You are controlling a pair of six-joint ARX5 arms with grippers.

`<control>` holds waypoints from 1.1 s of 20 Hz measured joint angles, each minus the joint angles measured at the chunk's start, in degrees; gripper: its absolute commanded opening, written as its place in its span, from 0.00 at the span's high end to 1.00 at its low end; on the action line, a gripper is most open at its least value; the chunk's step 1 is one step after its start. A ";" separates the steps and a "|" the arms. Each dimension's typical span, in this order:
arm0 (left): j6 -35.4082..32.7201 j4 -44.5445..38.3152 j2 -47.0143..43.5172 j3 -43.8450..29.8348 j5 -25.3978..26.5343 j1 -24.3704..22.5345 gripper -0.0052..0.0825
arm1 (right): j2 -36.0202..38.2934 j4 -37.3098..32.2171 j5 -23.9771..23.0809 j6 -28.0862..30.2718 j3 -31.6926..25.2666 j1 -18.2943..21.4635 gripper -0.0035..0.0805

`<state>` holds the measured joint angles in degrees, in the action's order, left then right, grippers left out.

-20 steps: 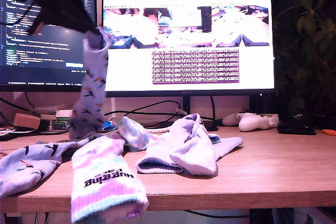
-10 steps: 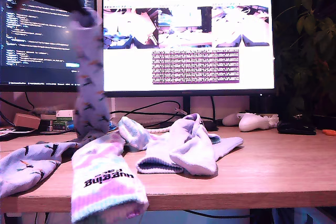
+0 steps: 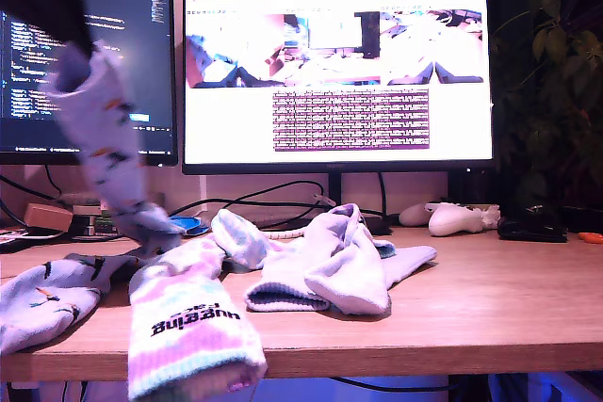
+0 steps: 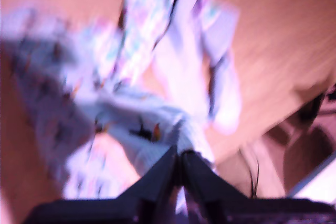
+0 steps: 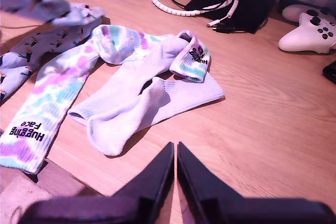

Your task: Pair up the socks based on colour and pattern, by placing them on top of one another

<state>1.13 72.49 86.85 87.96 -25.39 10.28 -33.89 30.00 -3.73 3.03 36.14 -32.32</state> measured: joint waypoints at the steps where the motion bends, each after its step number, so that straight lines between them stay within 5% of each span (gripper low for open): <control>1: 0.00 0.26 0.00 0.00 0.02 0.00 0.97 | 0.00 -0.20 0.37 0.02 -0.02 0.00 0.97; 8: 0.00 2.89 0.02 0.00 2.62 1.66 0.93 | 0.00 -1.49 0.61 0.02 -0.02 0.00 0.97; 12: 0.02 4.81 1.25 0.00 4.02 2.01 0.58 | 0.00 -1.68 1.68 0.02 -0.02 0.00 0.97; 14: 0.00 4.92 1.81 0.00 5.46 2.01 0.53 | 0.00 -1.70 1.70 0.02 -0.02 0.00 0.97; 17: 0.00 4.81 1.86 0.00 6.73 2.01 0.56 | 0.00 -1.70 1.73 0.02 -0.02 0.00 0.97; 20: 0.00 2.40 1.86 0.00 7.02 2.01 0.89 | 0.00 -1.70 1.86 0.02 -0.02 0.00 0.97; 22: -1.57 -0.90 1.86 0.00 6.60 2.01 0.96 | -0.04 -2.03 1.86 0.02 -0.02 0.00 0.97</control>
<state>-0.45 71.59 88.71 87.96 -18.79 12.29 -33.93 27.97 -1.87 3.05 36.12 -32.32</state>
